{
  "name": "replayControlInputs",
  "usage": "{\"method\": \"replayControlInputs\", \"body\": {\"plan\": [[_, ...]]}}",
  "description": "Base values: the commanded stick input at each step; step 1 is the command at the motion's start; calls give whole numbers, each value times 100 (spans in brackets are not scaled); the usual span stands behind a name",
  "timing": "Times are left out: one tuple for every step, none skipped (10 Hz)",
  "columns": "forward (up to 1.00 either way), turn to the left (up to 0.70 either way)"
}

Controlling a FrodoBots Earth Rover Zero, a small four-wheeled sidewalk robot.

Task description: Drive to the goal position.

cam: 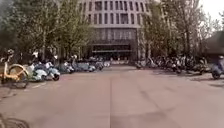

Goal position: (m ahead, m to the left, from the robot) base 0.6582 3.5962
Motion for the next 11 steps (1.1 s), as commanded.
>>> {"method": "replayControlInputs", "body": {"plan": [[100, -38], [100, -36], [100, -39], [100, -31], [100, 0], [100, 0], [100, 0], [100, 0], [100, 0], [100, 0], [100, 0]]}}
